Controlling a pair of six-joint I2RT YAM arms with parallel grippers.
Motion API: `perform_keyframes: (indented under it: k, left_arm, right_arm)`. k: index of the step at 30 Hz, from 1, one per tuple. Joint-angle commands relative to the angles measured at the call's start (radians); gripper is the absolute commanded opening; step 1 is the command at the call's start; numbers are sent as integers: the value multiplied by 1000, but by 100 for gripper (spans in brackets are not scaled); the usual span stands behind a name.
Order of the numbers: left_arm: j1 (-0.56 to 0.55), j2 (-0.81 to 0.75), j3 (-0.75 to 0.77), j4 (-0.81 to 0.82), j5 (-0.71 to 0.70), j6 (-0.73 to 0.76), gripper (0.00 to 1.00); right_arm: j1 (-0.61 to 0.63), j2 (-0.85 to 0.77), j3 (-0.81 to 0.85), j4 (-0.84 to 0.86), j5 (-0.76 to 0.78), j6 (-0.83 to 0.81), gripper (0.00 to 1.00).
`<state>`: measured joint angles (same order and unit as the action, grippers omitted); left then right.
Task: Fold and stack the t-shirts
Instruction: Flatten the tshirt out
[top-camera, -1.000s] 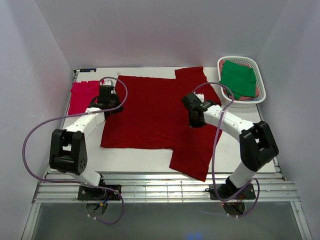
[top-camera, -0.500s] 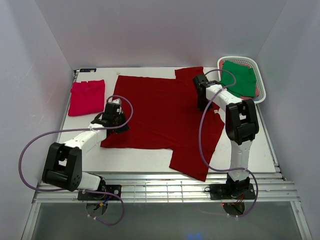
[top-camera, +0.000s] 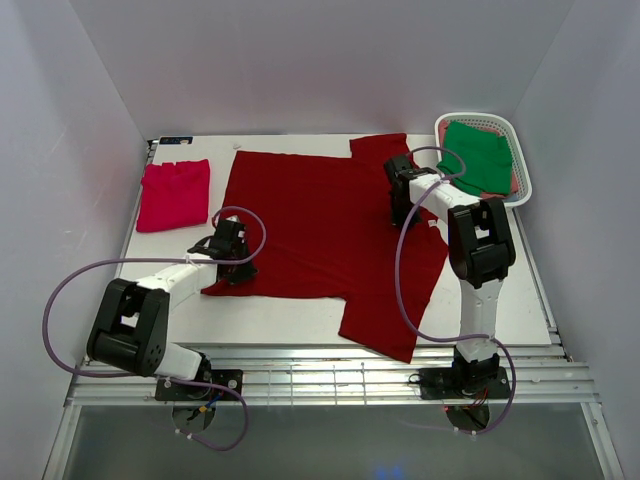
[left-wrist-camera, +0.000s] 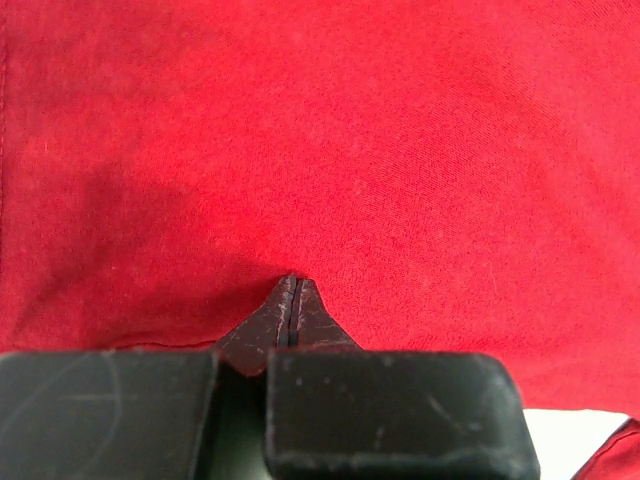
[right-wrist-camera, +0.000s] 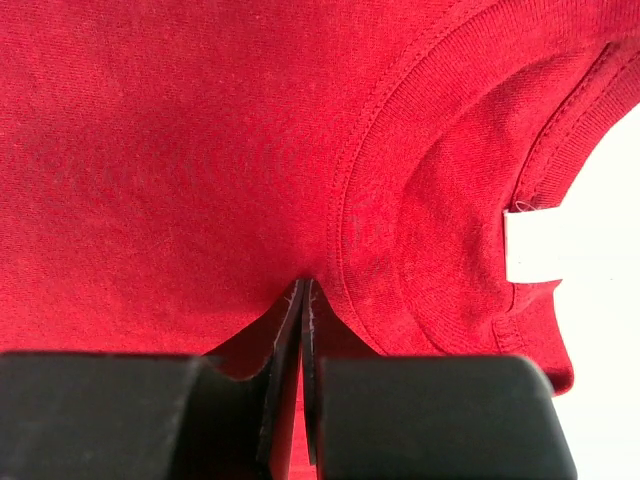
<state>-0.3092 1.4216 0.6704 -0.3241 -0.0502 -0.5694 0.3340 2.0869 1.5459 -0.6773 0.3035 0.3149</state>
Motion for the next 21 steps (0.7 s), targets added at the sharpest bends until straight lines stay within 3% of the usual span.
perform_keyframes:
  k: [1,13,21]
  left_arm:
    - [-5,2,-14,-67,-31,-55,0]
    - [-18,-105,-95,-145,-53,-136,0]
    - [-21,-111,-77,-145,-51,-135,0]
  right_arm:
    - [-3,28,-33,-11,-29,-11,8]
    - [-10,137,150,-84,8,-36,8]
    - [-16,104,126,-78,8,-40,8]
